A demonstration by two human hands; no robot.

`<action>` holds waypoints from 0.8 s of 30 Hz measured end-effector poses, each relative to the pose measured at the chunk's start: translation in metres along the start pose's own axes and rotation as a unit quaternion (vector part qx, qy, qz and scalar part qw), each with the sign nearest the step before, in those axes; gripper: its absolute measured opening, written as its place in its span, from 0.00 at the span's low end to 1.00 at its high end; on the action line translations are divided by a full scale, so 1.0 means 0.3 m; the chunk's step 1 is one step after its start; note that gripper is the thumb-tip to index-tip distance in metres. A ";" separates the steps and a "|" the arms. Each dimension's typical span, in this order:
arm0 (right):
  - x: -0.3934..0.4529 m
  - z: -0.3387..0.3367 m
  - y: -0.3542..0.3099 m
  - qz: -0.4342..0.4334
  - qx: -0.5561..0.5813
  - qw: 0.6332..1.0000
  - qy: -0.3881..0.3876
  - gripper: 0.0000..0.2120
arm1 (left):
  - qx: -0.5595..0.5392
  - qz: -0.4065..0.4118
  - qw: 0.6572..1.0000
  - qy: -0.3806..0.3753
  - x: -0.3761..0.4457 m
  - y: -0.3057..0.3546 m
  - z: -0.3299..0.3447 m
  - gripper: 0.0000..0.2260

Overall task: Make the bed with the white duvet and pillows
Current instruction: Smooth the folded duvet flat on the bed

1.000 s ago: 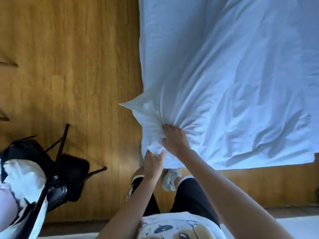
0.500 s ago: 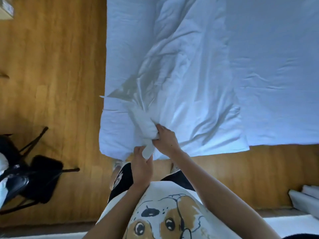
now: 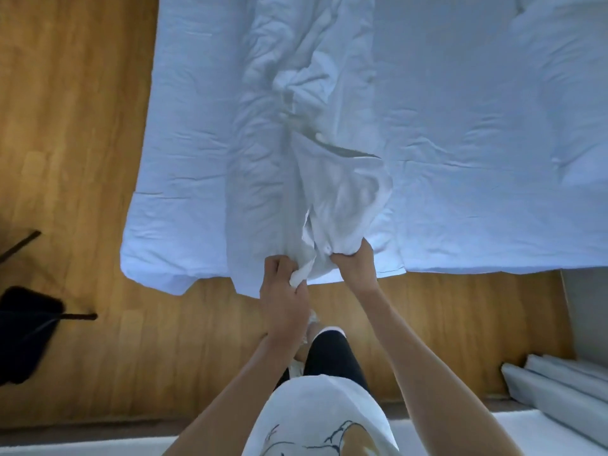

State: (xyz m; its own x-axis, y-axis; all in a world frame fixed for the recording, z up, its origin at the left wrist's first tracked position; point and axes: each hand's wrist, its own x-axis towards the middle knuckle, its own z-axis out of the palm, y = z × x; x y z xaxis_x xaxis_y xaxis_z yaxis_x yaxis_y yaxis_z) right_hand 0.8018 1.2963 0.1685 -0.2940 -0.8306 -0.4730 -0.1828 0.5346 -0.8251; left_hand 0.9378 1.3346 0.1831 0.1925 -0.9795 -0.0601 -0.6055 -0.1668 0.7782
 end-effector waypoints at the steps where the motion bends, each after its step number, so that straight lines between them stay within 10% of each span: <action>1: -0.003 -0.027 0.021 0.006 0.020 1.000 0.010 0.08 | -0.001 0.011 1.000 -0.005 -0.016 0.024 0.016 0.03; 12: 0.040 -0.350 0.358 0.337 0.098 0.915 0.196 0.14 | 0.196 0.105 0.952 -0.210 -0.103 0.181 0.378 0.19; 24: 0.721 -0.458 0.305 0.054 -0.288 0.956 0.033 0.23 | 0.260 0.050 0.885 -0.384 -0.014 0.067 0.624 0.20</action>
State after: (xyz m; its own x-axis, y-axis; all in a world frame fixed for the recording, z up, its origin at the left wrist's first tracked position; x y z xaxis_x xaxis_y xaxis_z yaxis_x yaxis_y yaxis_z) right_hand 0.5925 1.1869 0.0331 -0.3949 -0.7645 -0.5096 -0.6284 0.6293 -0.4572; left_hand 0.7803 1.3142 0.0820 -0.3424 -0.7472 -0.5696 -0.9018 0.0912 0.4225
